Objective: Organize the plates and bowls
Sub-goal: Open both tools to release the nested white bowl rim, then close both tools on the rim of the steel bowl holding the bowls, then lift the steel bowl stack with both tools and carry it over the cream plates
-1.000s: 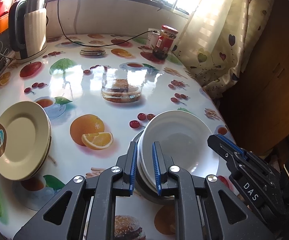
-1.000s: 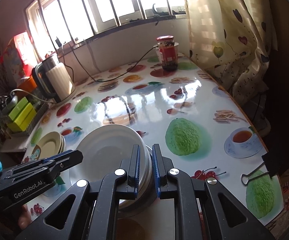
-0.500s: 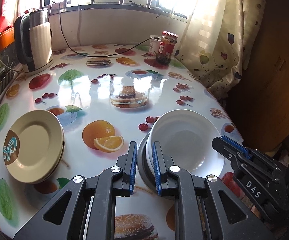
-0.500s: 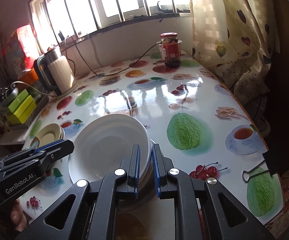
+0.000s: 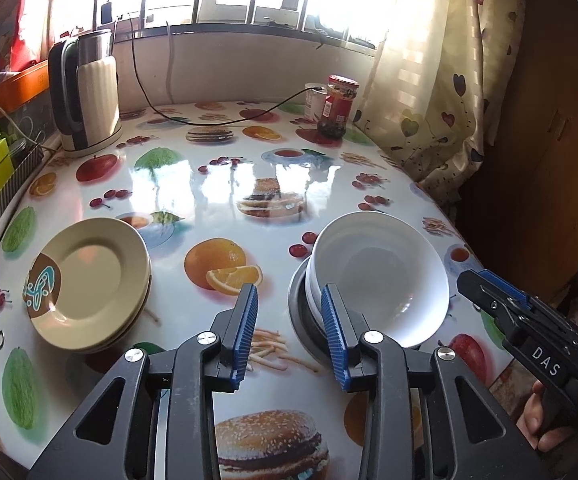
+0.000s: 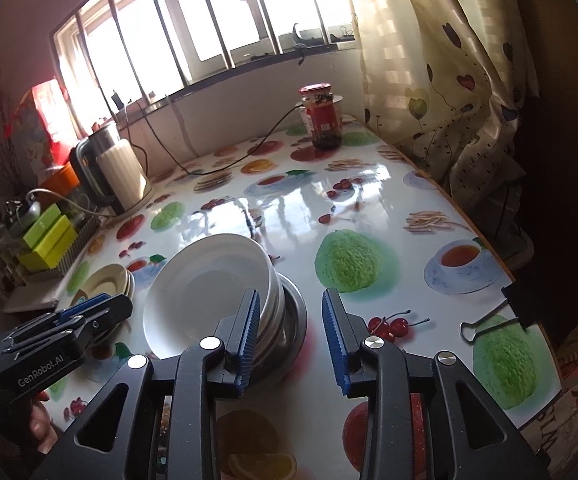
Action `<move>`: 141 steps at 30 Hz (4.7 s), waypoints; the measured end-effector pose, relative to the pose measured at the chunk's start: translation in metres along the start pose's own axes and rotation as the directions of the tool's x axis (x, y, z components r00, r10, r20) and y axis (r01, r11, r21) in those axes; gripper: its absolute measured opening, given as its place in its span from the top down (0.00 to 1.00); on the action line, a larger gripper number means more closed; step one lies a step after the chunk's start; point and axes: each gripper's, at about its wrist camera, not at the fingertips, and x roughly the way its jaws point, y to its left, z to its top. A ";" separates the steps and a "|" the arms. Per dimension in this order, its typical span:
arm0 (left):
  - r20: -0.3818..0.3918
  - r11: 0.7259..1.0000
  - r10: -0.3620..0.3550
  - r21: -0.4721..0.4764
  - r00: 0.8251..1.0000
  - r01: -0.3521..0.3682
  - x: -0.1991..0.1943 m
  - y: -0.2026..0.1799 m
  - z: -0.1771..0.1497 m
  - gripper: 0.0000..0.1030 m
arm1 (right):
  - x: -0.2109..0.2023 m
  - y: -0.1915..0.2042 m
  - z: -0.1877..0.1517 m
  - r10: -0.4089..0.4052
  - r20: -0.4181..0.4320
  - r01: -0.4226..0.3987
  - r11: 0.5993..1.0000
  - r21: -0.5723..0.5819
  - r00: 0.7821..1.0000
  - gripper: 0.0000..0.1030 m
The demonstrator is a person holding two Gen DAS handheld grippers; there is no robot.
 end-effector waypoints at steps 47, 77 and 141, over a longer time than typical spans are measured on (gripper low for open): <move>-0.091 0.858 -0.420 -0.362 0.903 0.363 0.079 0.067 -0.027 0.67 | 0.069 -0.077 -0.043 0.396 -0.044 -0.346 0.845 0.409 0.917 0.70; -0.061 0.851 -0.447 -0.337 0.893 0.403 0.073 0.060 -0.026 0.90 | 0.072 -0.088 -0.055 0.498 0.041 -0.438 0.719 0.539 0.866 0.88; 0.028 0.913 -0.262 -0.317 0.965 0.257 0.007 0.086 -0.016 0.92 | 0.068 -0.022 -0.018 0.539 -0.010 -0.497 0.783 0.376 0.842 0.88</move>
